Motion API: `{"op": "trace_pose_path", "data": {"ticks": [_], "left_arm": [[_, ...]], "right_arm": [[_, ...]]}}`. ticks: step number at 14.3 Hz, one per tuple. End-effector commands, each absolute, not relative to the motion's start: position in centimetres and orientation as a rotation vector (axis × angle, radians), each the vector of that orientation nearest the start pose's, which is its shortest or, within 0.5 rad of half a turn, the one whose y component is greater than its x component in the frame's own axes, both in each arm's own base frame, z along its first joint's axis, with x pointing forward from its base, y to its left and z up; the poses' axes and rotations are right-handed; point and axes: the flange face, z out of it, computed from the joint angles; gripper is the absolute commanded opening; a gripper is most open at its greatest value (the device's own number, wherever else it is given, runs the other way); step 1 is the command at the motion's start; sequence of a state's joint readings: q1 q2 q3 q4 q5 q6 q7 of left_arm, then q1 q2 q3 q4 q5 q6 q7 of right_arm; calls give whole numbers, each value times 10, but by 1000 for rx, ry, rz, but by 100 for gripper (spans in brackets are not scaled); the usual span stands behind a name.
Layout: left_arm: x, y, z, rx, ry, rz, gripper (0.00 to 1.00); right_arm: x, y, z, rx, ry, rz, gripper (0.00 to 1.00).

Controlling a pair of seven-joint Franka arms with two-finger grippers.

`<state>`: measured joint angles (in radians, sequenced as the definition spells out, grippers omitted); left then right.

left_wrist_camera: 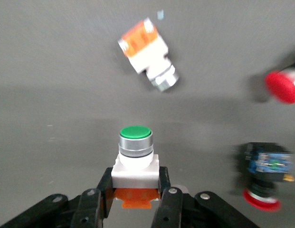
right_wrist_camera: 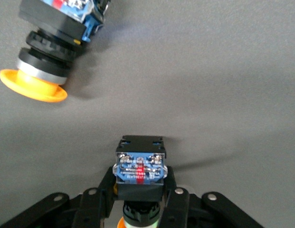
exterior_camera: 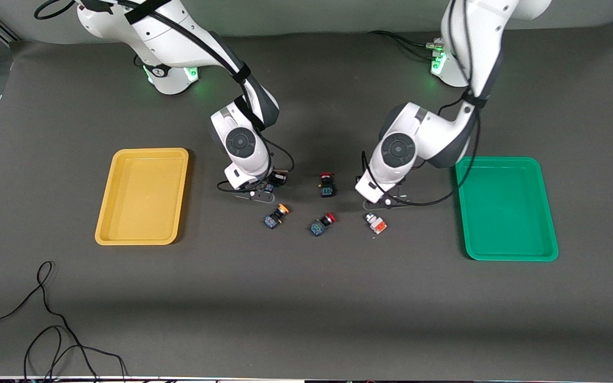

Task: Place green and yellow buttons in trays
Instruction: 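Close the right gripper on the yellow button while the left gripper grasps the green button, then carry the yellow button into the yellow tray while the left gripper places green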

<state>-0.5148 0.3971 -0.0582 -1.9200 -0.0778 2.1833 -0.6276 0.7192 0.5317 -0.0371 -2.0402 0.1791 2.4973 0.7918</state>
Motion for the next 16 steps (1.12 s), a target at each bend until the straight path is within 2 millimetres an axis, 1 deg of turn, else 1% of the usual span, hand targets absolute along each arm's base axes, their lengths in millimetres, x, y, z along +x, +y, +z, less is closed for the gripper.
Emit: {"op": "trace_pose_path", "data": {"ticks": [1, 2, 3, 4, 5, 6, 7, 8, 9, 10, 11, 12, 13, 14, 15, 16], "left_arm": [[531, -303, 370, -3169, -275, 183, 22], [536, -285, 393, -3184, -319, 140, 22], [543, -261, 410, -3192, -341, 117, 21], [547, -235, 418, -3186, -314, 148, 21], [552, -205, 426, -3182, -274, 181, 21], [558, -168, 430, -3180, -248, 218, 21], [564, -131, 432, -3184, -230, 243, 21], [568, -98, 431, -3185, -209, 258, 21], [572, -71, 427, -3183, -181, 262, 21], [572, -45, 417, -3178, -134, 278, 21], [571, -20, 406, -3162, -80, 282, 21], [570, -9, 393, -3155, -66, 278, 21], [566, -3, 374, -3149, -64, 281, 21], [560, 6, 355, -3123, -56, 273, 21], [553, 8, 335, -3112, -46, 263, 21], [547, 7, 309, -3114, -46, 263, 22]], "right_arm": [[470, 360, 208, -3056, 439, 112, 0], [475, 355, 227, -3061, 439, 131, 0], [485, 348, 256, -3062, 427, 147, 0], [501, 329, 292, -3068, 428, 171, 0], [513, 314, 331, -3071, 411, 213, 0], [522, 295, 367, -3070, 402, 246, 0], [532, 274, 401, -3062, 406, 260, 0], [541, 246, 430, -3054, 381, 267, 0], [548, 213, 447, -3048, 355, 270, 0], [552, 183, 458, -3038, 308, 264, 0], [555, 156, 457, -3044, 263, 262, 0], [557, 132, 450, -3046, 243, 277, 0], [559, 106, 437, -3049, 243, 301, 0], [558, 84, 417, -3055, 222, 322, 0], [555, 67, 393, -3062, 181, 321, 0], [548, 48, 369, -3067, 165, 315, 0]]}}
